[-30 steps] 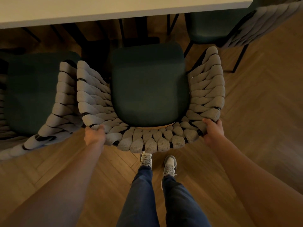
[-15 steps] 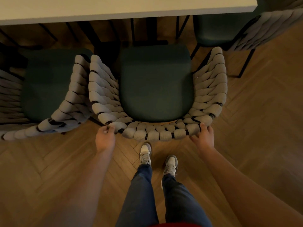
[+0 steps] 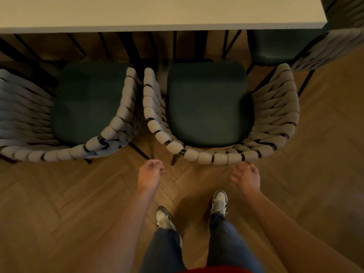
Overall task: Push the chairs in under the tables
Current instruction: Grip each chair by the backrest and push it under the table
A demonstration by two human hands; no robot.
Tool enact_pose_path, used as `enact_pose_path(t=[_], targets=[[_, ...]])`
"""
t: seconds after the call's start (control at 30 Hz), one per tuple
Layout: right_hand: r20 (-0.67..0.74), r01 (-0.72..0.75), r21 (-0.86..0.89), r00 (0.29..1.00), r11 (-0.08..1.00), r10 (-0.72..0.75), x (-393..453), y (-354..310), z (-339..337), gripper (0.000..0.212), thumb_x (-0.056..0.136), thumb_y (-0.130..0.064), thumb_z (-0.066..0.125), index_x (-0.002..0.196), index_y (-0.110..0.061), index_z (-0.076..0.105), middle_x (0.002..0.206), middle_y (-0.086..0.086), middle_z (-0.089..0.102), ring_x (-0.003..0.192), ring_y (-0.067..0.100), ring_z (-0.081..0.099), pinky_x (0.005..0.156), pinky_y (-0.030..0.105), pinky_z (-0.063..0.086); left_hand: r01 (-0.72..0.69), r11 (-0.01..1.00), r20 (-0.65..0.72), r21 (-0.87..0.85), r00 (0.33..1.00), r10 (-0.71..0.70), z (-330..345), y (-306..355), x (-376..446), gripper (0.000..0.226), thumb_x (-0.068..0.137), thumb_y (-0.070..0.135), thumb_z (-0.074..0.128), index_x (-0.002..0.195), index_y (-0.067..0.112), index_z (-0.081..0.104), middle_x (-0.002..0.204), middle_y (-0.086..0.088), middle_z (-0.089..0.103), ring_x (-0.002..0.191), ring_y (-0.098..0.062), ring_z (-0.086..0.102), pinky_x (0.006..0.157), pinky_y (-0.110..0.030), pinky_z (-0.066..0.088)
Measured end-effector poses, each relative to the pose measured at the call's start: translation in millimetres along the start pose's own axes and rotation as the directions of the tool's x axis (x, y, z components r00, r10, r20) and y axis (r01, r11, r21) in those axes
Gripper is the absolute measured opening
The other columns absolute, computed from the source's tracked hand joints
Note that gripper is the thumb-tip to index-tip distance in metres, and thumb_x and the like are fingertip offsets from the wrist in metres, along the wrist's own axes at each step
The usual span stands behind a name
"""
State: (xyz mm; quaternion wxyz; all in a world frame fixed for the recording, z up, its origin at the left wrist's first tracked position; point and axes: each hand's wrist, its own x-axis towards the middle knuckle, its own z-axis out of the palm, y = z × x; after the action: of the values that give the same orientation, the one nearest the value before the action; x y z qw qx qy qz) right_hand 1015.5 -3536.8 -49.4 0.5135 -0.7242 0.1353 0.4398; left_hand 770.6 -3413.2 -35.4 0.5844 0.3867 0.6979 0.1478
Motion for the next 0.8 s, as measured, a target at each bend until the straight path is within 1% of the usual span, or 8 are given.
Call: enact_pose_path(t=[0.17,0.4,0.47,0.53,0.63,0.67,0.73,0.8], targets=[[-0.016,0.006,-0.069,1.000,0.998,-0.007,-47,50,76,0.044,0.104,-0.024,0.047,0.147,-0.015,0.040,0.120,0.007,0.062,0.109,0.023,0.063,0.096,0.043,0.053,-0.008,1.000,-0.012,-0.011,1.000,0.007,-86,-14,16,0.013,0.099,0.022,0.054,0.095,0.021,0.066,0.098,-0.003,0.070,0.095,-0.018,0.067,0.092,-0.044,0.053],[0.128,-0.006,-0.144,0.991,0.990,0.025,-120,102,200,0.039,0.103,-0.019,0.049,0.142,-0.015,0.047,0.127,0.006,0.060,0.113,0.022,0.061,0.102,0.044,0.050,0.062,0.995,-0.138,-0.083,0.988,-0.073,-229,-28,47,0.010,0.100,0.021,0.053,0.095,0.022,0.062,0.101,-0.008,0.069,0.099,-0.023,0.066,0.095,-0.046,0.051],[0.160,-0.002,-0.157,0.987,0.988,0.028,-133,108,235,0.040,0.103,-0.018,0.050,0.142,-0.015,0.046,0.130,0.007,0.060,0.115,0.023,0.061,0.102,0.044,0.050,0.081,0.991,-0.176,-0.107,0.979,-0.099,-265,-31,62,0.008,0.099,0.023,0.054,0.099,0.019,0.061,0.102,-0.009,0.068,0.098,-0.023,0.065,0.095,-0.046,0.051],[0.207,-0.007,-0.171,0.977,0.985,0.043,-140,114,269,0.042,0.102,-0.018,0.051,0.144,-0.016,0.044,0.131,0.007,0.059,0.116,0.023,0.060,0.101,0.043,0.051,0.101,0.987,-0.224,-0.126,0.966,-0.127,-297,-32,80,0.015,0.099,0.027,0.055,0.106,0.014,0.058,0.100,-0.010,0.067,0.096,-0.025,0.064,0.093,-0.047,0.052],[0.253,0.002,-0.183,0.966,0.983,0.045,-145,123,319,0.045,0.102,-0.020,0.052,0.146,-0.020,0.041,0.128,0.003,0.058,0.116,0.020,0.058,0.098,0.038,0.051,0.142,0.980,-0.293,-0.140,0.940,-0.178,-340,-31,110,0.014,0.099,0.030,0.055,0.101,0.017,0.052,0.094,-0.009,0.062,0.090,-0.026,0.060,0.090,-0.046,0.051],[0.249,0.000,-0.174,0.967,0.985,0.044,-146,126,335,0.046,0.102,-0.021,0.053,0.146,-0.020,0.040,0.130,0.003,0.057,0.117,0.020,0.058,0.098,0.038,0.051,0.157,0.976,-0.323,-0.148,0.925,-0.198,-354,-33,122,0.016,0.099,0.032,0.055,0.103,0.017,0.052,0.090,-0.009,0.060,0.086,-0.025,0.059,0.087,-0.045,0.051],[0.226,-0.017,-0.153,0.973,0.988,0.052,-146,134,366,0.051,0.101,-0.023,0.055,0.149,-0.021,0.037,0.137,0.005,0.054,0.122,0.022,0.055,0.103,0.042,0.049,0.194,0.969,-0.361,-0.152,0.902,-0.238,-381,-33,143,0.032,0.097,0.038,0.056,0.117,0.013,0.050,0.089,-0.009,0.059,0.081,-0.025,0.058,0.081,-0.044,0.053],[0.209,-0.037,-0.125,0.976,0.991,0.063,-144,139,395,0.058,0.100,-0.025,0.057,0.153,-0.022,0.032,0.144,0.006,0.048,0.130,0.026,0.050,0.108,0.046,0.045,0.232,0.963,-0.386,-0.140,0.882,-0.269,-408,-34,163,0.050,0.094,0.044,0.058,0.132,0.014,0.045,0.106,-0.012,0.061,0.091,-0.029,0.062,0.079,-0.046,0.056]])
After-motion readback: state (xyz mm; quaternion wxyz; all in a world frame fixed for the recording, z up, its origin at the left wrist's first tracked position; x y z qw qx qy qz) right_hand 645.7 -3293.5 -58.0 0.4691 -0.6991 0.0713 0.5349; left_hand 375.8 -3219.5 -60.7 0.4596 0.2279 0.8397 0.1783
